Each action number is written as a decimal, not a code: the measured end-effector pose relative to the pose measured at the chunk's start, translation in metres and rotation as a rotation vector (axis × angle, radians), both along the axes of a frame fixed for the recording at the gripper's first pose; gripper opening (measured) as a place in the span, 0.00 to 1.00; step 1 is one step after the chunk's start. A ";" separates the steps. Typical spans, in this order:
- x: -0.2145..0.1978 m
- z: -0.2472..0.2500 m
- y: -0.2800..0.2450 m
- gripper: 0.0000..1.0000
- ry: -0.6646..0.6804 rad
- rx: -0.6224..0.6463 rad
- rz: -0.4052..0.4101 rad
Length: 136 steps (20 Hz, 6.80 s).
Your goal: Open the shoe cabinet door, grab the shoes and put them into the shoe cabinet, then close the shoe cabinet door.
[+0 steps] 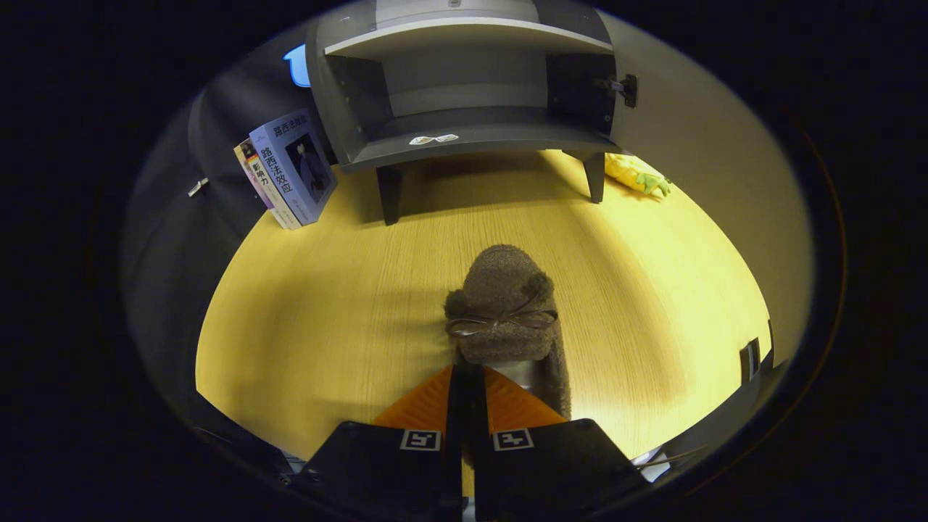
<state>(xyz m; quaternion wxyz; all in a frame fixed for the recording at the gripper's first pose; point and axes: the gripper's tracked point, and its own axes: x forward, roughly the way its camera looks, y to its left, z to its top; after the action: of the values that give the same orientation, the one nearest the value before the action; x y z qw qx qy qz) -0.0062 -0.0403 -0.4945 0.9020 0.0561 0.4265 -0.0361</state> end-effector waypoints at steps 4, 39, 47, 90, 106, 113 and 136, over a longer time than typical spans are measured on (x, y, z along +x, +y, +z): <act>0.002 -0.001 0.005 0.12 0.007 0.012 -0.007; 0.041 0.031 -0.019 0.05 -0.046 -0.076 0.012; 0.072 0.192 -0.030 0.05 -0.237 -0.070 0.002; 0.386 0.331 -0.032 0.59 -0.359 -0.112 0.023; 0.223 0.406 -0.027 0.98 -0.581 -0.084 -0.024; 0.120 0.454 -0.030 0.98 -0.756 -0.086 -0.046; -0.169 0.518 -0.272 0.98 -0.892 -0.247 -0.363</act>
<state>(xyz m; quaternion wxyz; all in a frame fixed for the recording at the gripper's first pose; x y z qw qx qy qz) -0.1750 -0.3120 0.0232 0.9757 0.0320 -0.0251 -0.2155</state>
